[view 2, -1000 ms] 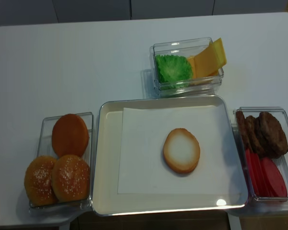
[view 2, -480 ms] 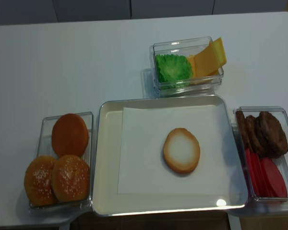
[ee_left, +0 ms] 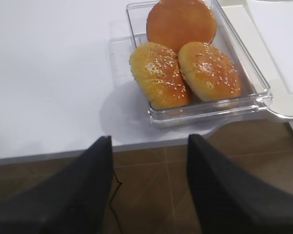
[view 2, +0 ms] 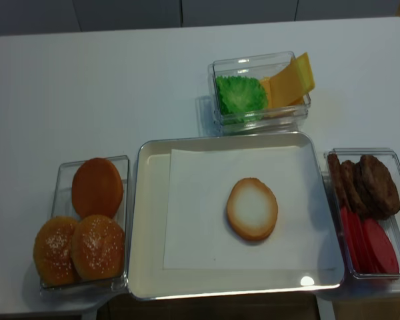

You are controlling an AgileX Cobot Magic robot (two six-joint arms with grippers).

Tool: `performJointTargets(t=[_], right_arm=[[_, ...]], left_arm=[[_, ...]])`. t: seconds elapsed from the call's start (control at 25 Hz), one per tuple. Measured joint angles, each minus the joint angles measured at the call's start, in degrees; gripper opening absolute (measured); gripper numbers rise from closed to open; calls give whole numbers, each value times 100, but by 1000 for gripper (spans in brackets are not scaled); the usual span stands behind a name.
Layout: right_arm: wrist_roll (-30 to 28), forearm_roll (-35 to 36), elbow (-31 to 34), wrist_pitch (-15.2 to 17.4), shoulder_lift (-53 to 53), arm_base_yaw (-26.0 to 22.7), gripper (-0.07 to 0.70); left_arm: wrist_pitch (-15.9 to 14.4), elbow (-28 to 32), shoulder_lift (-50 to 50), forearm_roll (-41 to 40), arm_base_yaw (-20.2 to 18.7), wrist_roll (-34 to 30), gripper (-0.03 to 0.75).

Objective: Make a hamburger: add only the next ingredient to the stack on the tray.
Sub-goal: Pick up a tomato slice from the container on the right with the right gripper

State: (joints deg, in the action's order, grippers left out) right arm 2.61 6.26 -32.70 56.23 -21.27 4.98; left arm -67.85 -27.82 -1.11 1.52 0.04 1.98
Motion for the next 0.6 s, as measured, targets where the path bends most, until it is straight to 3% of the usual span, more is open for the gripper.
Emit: performJointTargets(t=[0.24,0.44,0.6], right_arm=[[0,327,-652,-46,-1639,0,386],[9,417,-1347,394,-2870,141,386],[474,84,-1716,641,-3553,591,386]], left_arm=[[0,0,0,0,0,0,370],[0,0,0,0,0,0,370],[0,0,0,0,0,0,370]])
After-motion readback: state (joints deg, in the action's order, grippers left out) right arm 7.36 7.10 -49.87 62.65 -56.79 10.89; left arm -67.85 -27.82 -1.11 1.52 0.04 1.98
